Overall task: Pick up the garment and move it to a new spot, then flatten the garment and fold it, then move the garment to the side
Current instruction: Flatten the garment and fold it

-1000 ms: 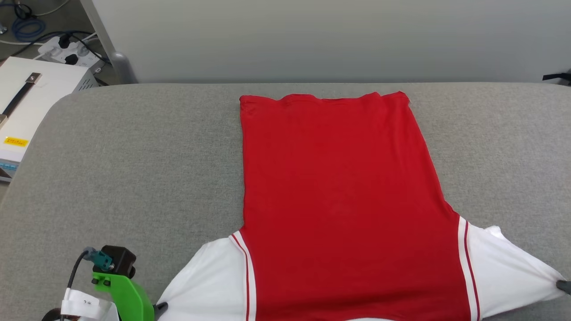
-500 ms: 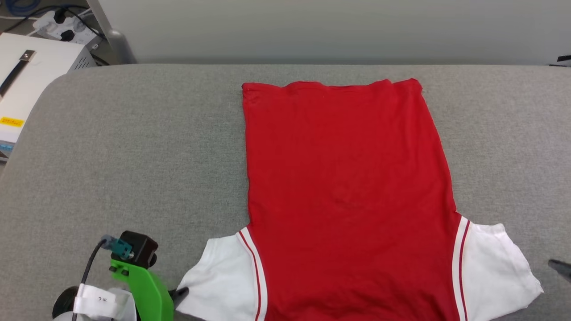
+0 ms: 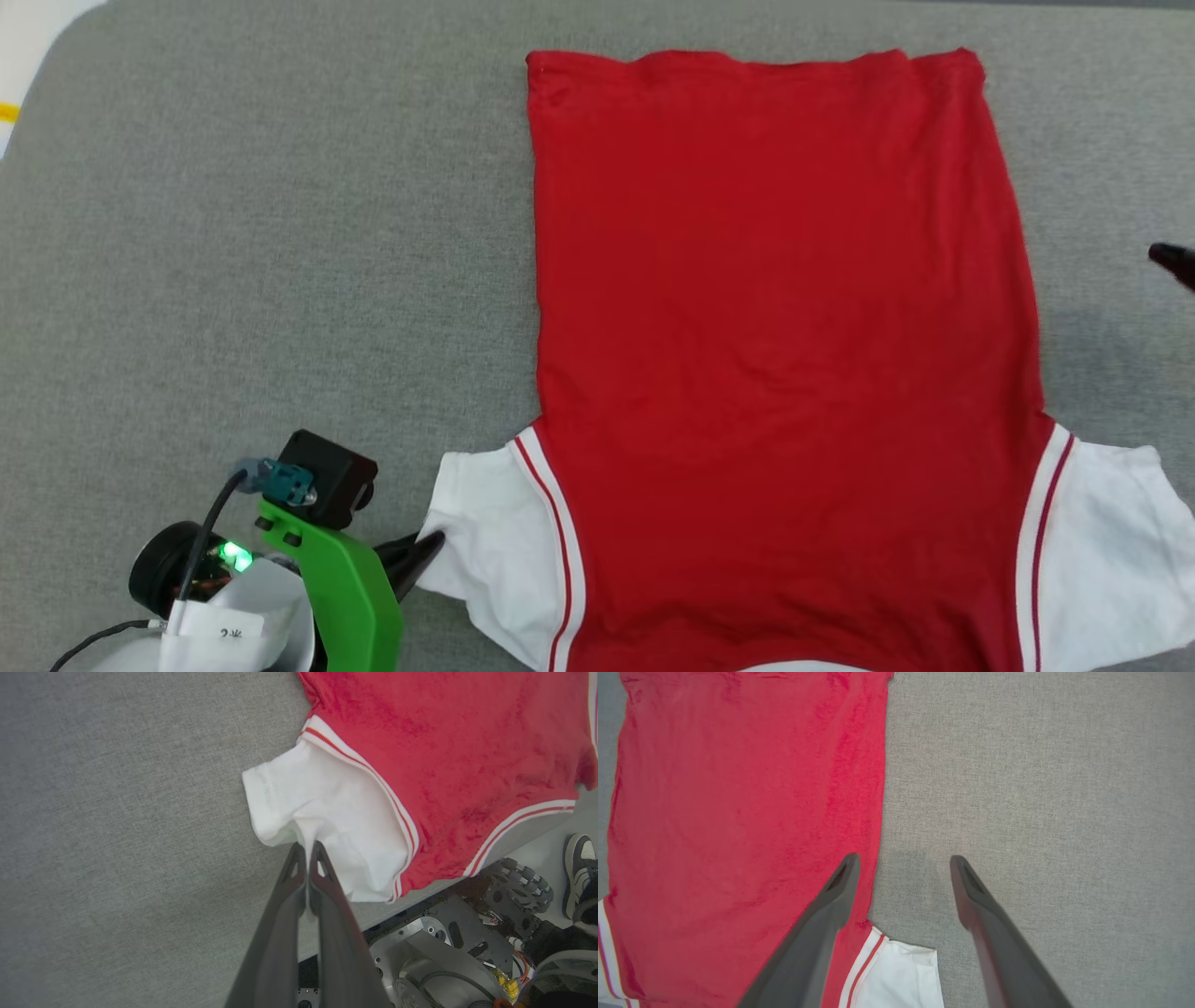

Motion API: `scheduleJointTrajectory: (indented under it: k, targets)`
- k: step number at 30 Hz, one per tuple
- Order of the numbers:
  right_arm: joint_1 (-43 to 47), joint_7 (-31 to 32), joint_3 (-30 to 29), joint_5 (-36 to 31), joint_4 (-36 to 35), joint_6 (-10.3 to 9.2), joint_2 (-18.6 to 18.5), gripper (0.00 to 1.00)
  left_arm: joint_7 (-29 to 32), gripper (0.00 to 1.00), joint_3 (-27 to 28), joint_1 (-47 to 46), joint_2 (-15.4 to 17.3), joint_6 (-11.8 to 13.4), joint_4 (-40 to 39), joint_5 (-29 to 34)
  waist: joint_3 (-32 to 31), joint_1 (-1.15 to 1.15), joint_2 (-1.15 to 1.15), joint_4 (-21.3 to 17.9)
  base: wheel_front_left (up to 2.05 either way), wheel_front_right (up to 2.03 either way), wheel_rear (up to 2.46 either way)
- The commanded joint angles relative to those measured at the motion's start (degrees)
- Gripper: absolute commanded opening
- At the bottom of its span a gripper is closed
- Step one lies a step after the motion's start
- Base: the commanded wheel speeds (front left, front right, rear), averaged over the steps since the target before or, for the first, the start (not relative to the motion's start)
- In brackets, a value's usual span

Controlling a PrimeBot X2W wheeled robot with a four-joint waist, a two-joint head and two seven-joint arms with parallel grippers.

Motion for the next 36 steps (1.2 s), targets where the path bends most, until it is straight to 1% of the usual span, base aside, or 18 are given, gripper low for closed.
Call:
scheduleJointTrajectory:
  k: [1,5,8,14,18,23,26,33,34,35,36]
  targets:
    - [-3.0,0.8,0.3,-0.5,1.1,-0.45,-0.8,1.00,-0.2,0.00,0.1,-1.0,0.3,0.1,-0.2,0.6,7.1,0.00,0.00,4.4,0.00,0.00,0.00]
    - [-11.4,2.4,0.9,-2.2,6.0,-0.45,-2.5,1.00,-0.9,0.00,-0.4,-2.1,-0.3,-0.8,-1.2,1.7,11.0,0.00,0.00,7.1,0.00,0.00,0.00]
    - [-17.1,3.5,1.3,-3.4,10.0,-0.45,-3.2,1.00,-1.1,0.00,-1.0,-3.4,-1.3,-1.3,-2.4,2.1,13.7,0.00,0.00,9.0,0.00,0.00,0.00]
    - [-25.8,3.9,3.5,-6.7,16.6,-0.45,-4.9,1.00,-2.2,0.00,-1.9,-6.3,-3.4,-2.5,-3.5,3.9,17.2,0.00,0.00,12.3,0.00,0.00,0.00]
    - [-30.6,3.0,4.9,-8.6,20.6,-0.45,-5.6,1.00,-4.4,0.00,-1.7,-7.4,-5.6,-3.3,-3.5,3.4,19.2,0.00,0.00,14.0,0.00,0.00,0.00]
    - [-33.4,1.9,6.2,-11.2,25.3,-0.45,-7.3,1.00,-5.3,0.00,-2.1,-8.3,-6.2,-4.3,-2.4,4.0,20.4,0.00,0.00,15.6,0.00,0.00,0.00]
    - [-33.6,0.8,6.1,-11.7,27.9,-0.45,-7.2,1.00,-5.9,0.00,-2.6,-8.6,-7.1,-4.9,-1.7,3.8,20.8,0.00,0.00,16.3,0.00,0.00,0.00]
    - [-31.4,0.7,7.3,-11.6,30.3,-0.45,-7.6,1.00,-6.6,0.00,-3.1,-9.2,-8.0,-5.7,0.1,3.7,21.1,0.00,0.00,17.3,0.00,0.00,0.00]
    - [-30.8,1.1,7.3,-11.3,30.5,-0.45,-7.5,0.47,-6.7,0.00,-3.1,-9.3,-8.0,-5.7,0.3,3.7,20.9,0.00,0.00,17.3,0.00,0.00,0.00]
    - [-30.2,1.4,7.4,-11.1,30.6,-0.45,-7.6,0.30,-6.9,0.00,-2.9,-9.3,-8.1,-5.6,0.4,3.8,20.9,0.00,0.00,17.3,0.00,0.00,0.00]
    - [-29.5,1.7,7.7,-11.0,30.5,-0.45,-8.1,0.00,-7.3,0.00,-2.6,-9.4,-8.1,-5.5,0.5,3.8,20.7,0.00,0.00,17.4,0.00,0.00,0.00]
